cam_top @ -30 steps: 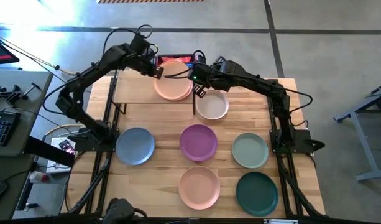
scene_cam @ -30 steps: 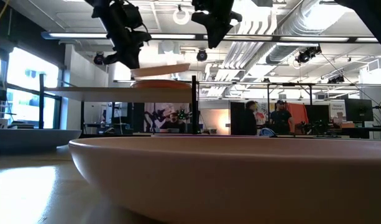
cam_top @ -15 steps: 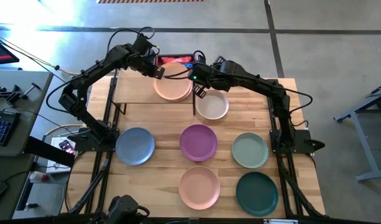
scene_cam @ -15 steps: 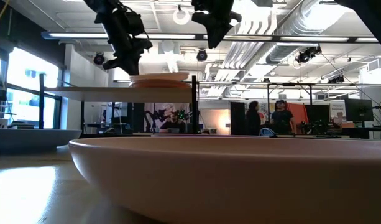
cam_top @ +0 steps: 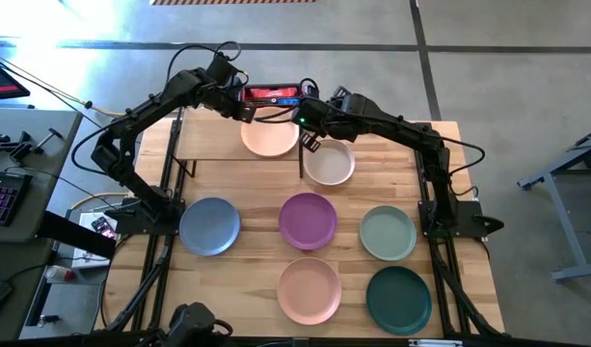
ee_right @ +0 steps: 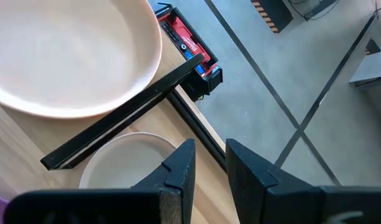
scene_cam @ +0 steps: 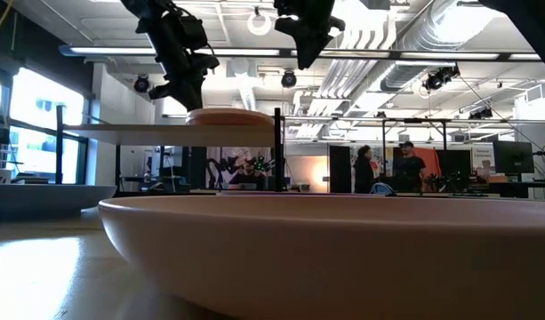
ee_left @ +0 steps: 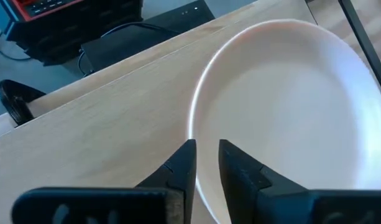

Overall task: Place and stack plates onto a shelf
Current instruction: Stack the white plate on top of the light orange plate on the shelf

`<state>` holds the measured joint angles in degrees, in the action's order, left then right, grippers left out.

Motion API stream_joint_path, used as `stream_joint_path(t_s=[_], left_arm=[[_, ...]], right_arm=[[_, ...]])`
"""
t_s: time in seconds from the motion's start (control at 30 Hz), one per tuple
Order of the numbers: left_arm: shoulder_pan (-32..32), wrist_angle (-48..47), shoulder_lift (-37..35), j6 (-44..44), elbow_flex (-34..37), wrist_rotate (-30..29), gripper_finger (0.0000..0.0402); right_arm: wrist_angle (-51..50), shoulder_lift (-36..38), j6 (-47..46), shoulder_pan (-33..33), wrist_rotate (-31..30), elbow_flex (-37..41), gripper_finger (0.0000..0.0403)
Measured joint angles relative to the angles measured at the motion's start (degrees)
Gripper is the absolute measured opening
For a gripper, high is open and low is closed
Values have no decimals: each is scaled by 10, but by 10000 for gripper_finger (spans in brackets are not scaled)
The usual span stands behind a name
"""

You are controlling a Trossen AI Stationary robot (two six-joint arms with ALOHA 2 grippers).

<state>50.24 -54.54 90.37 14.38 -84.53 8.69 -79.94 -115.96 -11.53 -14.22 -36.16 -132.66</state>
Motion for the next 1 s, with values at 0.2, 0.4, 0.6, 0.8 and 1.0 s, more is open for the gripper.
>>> stream_joint_path(t_s=[0.2,0.4,0.6,0.8,1.0], left_arm=[[0,-13,0,-13,0,38,67],[0,-13,-2,-45,0,138,62],[-5,-20,-27,-57,0,202,64],[-18,-29,-70,-76,0,199,65],[-20,-34,-103,-81,0,191,65]], right_arm=[[-20,0,16,-4,3,0,74],[-48,0,71,-29,122,1,74],[-59,1,143,-58,262,57,74],[-56,0,178,-72,346,165,74],[-44,0,207,-72,395,249,74]])
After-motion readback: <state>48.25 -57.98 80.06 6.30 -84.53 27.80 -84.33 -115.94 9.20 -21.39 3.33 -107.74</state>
